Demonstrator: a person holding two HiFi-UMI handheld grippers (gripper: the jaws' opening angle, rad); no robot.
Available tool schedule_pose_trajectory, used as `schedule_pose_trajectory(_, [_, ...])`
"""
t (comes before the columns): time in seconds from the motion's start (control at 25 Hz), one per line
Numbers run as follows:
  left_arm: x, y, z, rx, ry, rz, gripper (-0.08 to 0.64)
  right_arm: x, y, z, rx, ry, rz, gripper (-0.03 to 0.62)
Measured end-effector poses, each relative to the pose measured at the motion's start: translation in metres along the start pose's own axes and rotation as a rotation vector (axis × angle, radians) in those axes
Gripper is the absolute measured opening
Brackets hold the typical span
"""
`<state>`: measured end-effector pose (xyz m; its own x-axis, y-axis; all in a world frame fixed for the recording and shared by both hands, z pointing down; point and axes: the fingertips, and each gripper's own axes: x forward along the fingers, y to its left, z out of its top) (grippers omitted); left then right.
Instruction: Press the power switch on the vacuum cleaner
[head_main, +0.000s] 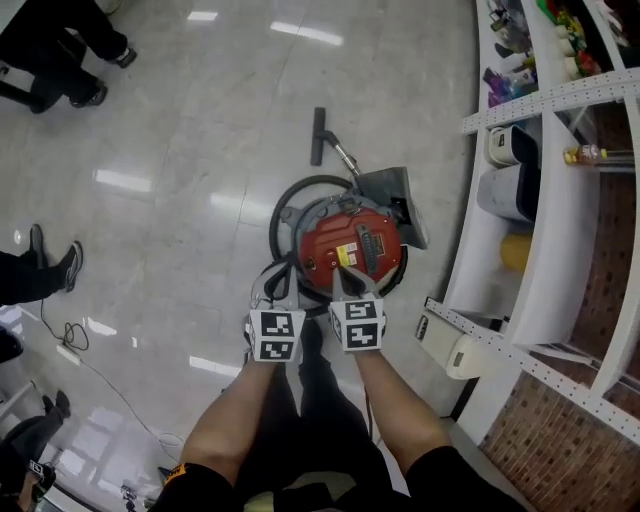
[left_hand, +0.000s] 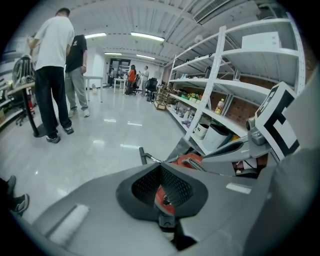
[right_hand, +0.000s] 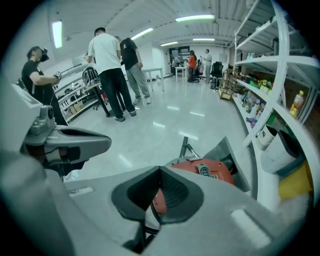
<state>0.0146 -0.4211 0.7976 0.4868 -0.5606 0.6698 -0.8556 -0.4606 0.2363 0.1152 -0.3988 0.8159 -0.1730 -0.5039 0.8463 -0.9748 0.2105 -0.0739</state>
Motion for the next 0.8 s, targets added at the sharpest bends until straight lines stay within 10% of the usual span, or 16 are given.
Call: schedule_pose_trajectory(0.8, [-0.203, -0.111, 0.047, -0.069, -0.207, 0.097, 0.015, -0.239, 0.029, 0.015, -0.152, -0.311, 0.181, -0.008])
